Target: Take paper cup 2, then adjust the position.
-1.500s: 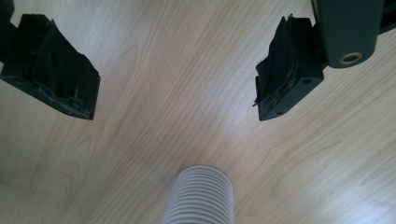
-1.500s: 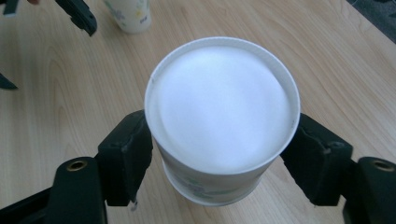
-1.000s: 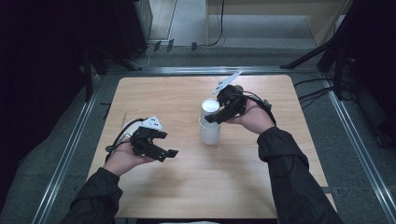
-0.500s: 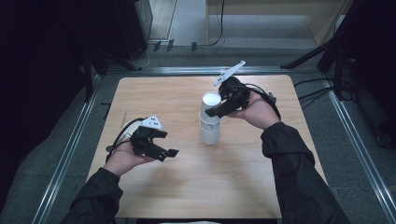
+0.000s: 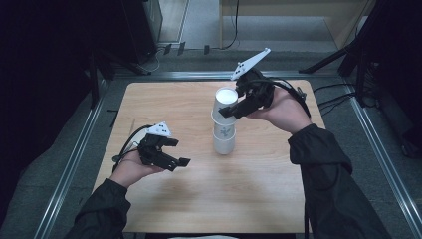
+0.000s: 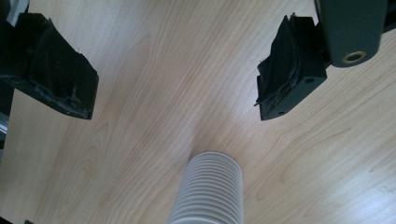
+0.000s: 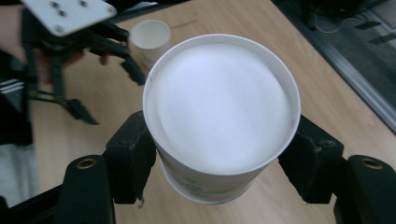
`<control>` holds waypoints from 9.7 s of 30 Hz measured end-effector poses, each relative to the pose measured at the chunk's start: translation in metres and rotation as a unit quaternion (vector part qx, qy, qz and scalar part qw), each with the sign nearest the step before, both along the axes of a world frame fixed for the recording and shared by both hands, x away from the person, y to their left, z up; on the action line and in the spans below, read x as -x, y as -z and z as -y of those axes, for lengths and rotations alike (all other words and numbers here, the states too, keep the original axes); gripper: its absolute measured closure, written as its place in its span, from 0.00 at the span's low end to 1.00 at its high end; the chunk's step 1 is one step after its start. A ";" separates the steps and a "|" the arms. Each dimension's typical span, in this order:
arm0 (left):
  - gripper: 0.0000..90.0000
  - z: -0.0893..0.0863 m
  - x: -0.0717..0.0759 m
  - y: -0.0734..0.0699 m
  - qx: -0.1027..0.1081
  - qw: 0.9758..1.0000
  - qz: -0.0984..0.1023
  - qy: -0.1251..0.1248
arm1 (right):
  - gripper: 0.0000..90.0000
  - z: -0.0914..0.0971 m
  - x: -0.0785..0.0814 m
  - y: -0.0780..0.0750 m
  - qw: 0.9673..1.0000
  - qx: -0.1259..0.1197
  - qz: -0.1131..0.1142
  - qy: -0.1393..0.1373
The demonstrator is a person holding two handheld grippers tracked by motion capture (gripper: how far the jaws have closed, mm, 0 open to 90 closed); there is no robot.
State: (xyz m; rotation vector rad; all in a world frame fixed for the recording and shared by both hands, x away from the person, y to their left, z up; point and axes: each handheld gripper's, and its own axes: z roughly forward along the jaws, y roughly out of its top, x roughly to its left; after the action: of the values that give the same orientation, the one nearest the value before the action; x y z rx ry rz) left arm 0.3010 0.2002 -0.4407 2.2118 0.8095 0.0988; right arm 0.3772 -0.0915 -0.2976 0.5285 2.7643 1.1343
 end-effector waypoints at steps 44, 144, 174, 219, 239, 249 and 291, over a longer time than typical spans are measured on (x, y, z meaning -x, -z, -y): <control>0.15 0.057 0.001 0.031 0.051 0.989 -0.008 0.141 | 0.36 0.008 0.067 0.147 0.991 -0.100 -0.049 -0.075; 0.32 0.094 0.002 0.022 -0.235 0.945 -0.007 0.227 | 0.29 0.005 0.071 0.178 0.993 -0.079 -0.050 -0.076; 0.14 0.081 0.001 0.009 -0.146 0.965 -0.005 0.216 | 0.39 0.007 0.070 0.167 0.990 -0.092 -0.053 -0.097; 0.26 0.054 0.003 -0.007 -0.020 0.979 0.041 0.200 | 0.28 0.022 0.069 0.152 0.983 -0.147 -0.056 -0.100; 0.26 0.074 -0.001 0.011 -0.161 0.961 0.003 0.225 | 0.29 0.010 0.070 0.168 0.989 -0.102 -0.038 -0.098; 0.26 0.083 0.001 0.018 -0.178 0.956 -0.005 0.234 | 0.32 -0.008 0.071 0.185 0.990 -0.064 -0.047 -0.119; 0.15 0.057 0.006 -0.006 0.018 0.982 0.020 0.185 | 0.37 0.016 0.072 0.159 0.978 -0.160 -0.055 -0.118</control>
State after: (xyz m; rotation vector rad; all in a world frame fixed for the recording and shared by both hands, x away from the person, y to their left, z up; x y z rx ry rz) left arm 0.2951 0.1431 -0.4349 2.2789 0.3652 -0.0534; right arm 0.3053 -0.1077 -0.4568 0.3029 2.8080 1.6708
